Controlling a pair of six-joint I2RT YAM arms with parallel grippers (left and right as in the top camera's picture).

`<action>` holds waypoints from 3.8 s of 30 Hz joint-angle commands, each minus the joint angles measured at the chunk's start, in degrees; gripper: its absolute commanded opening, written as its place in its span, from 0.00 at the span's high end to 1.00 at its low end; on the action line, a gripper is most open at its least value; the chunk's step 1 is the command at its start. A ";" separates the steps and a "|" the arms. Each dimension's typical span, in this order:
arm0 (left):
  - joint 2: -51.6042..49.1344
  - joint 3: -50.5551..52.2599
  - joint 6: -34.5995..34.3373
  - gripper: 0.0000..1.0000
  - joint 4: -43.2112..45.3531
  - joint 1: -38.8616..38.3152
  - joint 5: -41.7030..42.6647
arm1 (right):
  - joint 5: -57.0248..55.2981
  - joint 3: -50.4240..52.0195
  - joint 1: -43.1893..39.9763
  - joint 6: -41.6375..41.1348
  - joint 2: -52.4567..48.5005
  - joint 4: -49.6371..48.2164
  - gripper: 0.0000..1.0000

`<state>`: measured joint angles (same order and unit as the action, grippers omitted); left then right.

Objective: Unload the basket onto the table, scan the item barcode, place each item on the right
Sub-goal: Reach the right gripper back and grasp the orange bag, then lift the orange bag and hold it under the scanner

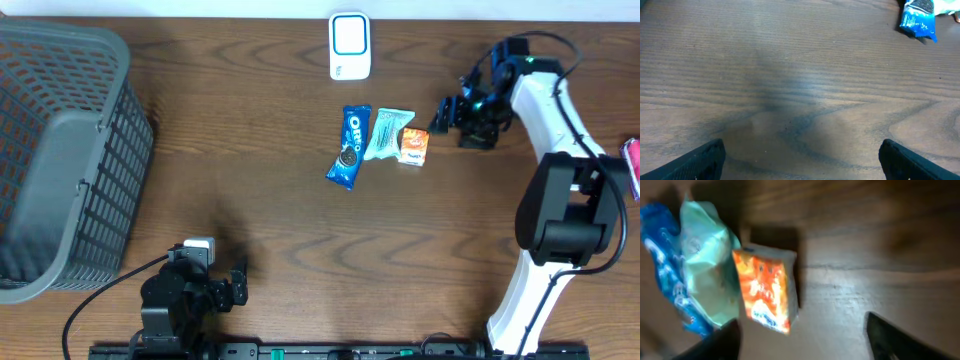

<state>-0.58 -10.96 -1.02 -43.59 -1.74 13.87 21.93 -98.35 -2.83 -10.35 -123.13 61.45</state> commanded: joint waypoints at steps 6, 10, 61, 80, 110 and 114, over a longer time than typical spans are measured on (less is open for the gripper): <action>0.35 0.24 0.96 0.02 -1.16 -0.22 0.68 | 5.75 14.60 2.73 -1.44 1.11 -14.16 0.44; 0.35 0.24 0.96 0.02 -1.16 -0.22 0.68 | 6.05 18.82 2.71 -3.41 1.11 -19.04 0.59; 0.35 0.24 0.96 0.02 -1.16 -0.22 0.66 | 62.73 19.12 11.08 77.88 1.27 36.11 0.99; 0.35 0.24 0.96 0.02 -1.16 -0.22 0.68 | 25.97 -7.82 11.80 -0.46 1.31 0.52 0.99; 0.35 0.24 0.96 0.02 -1.16 -0.22 0.68 | -53.57 -13.46 29.35 18.21 -6.88 -54.62 0.99; 0.35 0.24 0.96 0.02 -1.16 -0.22 0.68 | -53.31 -13.46 29.35 17.79 -9.90 -53.53 0.99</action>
<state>-0.58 -10.96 -1.02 -43.59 -1.74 13.87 -29.39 -110.93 26.50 5.37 -130.74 7.05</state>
